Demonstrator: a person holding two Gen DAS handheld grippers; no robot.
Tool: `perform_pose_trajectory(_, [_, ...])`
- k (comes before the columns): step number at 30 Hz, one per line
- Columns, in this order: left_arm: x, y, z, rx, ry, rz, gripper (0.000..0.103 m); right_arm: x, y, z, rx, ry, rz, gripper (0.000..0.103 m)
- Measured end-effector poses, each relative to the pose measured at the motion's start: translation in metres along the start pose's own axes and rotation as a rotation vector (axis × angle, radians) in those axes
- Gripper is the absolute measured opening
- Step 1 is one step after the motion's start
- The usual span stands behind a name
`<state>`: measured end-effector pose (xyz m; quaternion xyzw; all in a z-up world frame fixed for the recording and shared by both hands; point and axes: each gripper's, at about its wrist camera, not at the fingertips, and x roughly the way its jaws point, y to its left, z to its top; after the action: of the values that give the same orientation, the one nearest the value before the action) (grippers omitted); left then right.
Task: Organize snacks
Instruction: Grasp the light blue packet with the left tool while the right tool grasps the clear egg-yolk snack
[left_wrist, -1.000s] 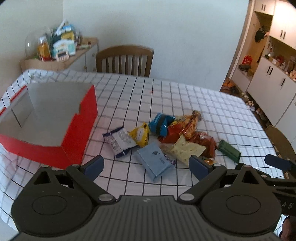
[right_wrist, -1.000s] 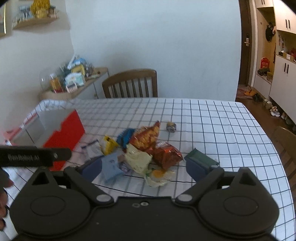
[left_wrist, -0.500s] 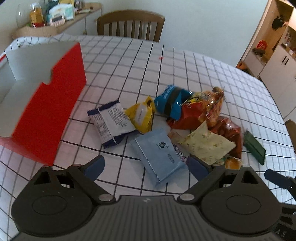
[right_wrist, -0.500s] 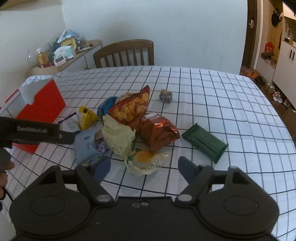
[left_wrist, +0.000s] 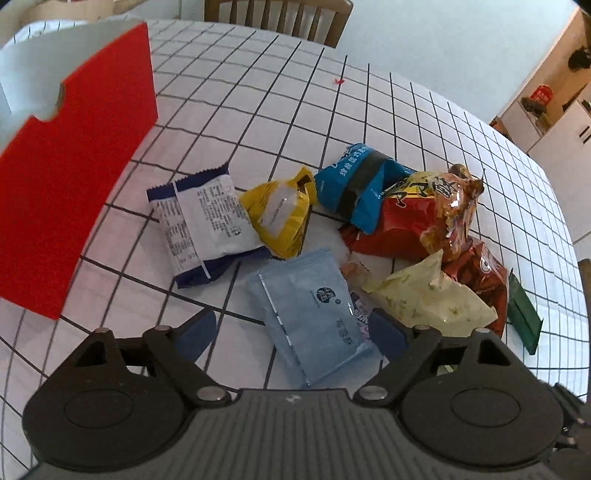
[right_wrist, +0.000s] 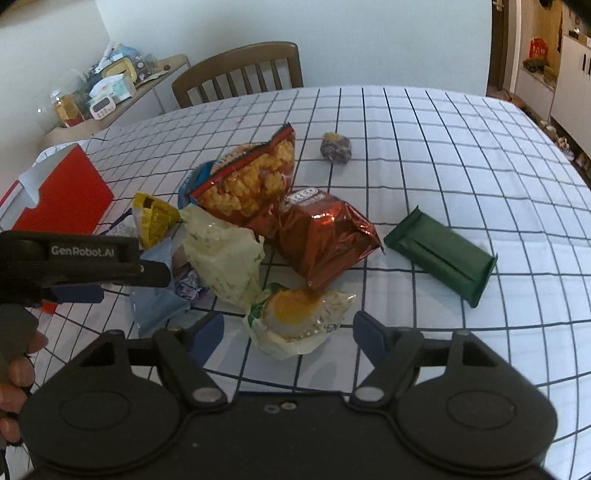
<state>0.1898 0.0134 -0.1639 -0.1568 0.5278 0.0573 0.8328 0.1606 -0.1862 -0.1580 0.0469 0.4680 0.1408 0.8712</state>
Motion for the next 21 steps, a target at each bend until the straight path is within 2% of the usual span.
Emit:
perform_pose_trajectory(3, [0.0036, 0.0001, 0.0018, -0.014, 0.010, 0.001, 0.087, 0.0038, -0.0002, 0.0014, 0.018, 0.008, 0.005, 0.076])
perform_pose_trajectory(5, [0.0050, 0.0005, 0.0027, -0.022, 0.015, -0.006, 0.082, 0.0062, -0.0005, 0.0015, 0.022, 0.015, 0.008, 0.075])
perform_pose_trajectory(10, [0.0077, 0.0000, 0.0038, -0.022, 0.021, -0.008, 0.075, 0.0083, -0.0019, 0.0011, 0.033, 0.022, 0.009, 0.068])
perform_pose_trajectory(11, [0.0076, -0.0006, 0.0039, -0.019, 0.020, -0.010, 0.068, 0.0081, -0.0019, 0.0012, 0.035, 0.021, 0.006, 0.066])
perform_pose_trajectory(13, [0.0067, -0.0019, 0.0038, -0.012, 0.020, -0.017, 0.063, 0.0075, -0.0018, 0.0016, 0.040, 0.018, -0.002, 0.060])
perform_pose_trajectory(17, [0.0055, -0.0038, 0.0026, 0.010, 0.014, -0.018, 0.055, 0.0063, -0.0044, 0.0008, 0.056, 0.019, 0.002, 0.059])
perform_pose_trajectory(21, [0.0010, -0.0013, 0.0004, 0.028, 0.004, -0.018, 0.051, 0.0026, -0.0032, -0.0028, 0.062, 0.020, 0.006, 0.059])
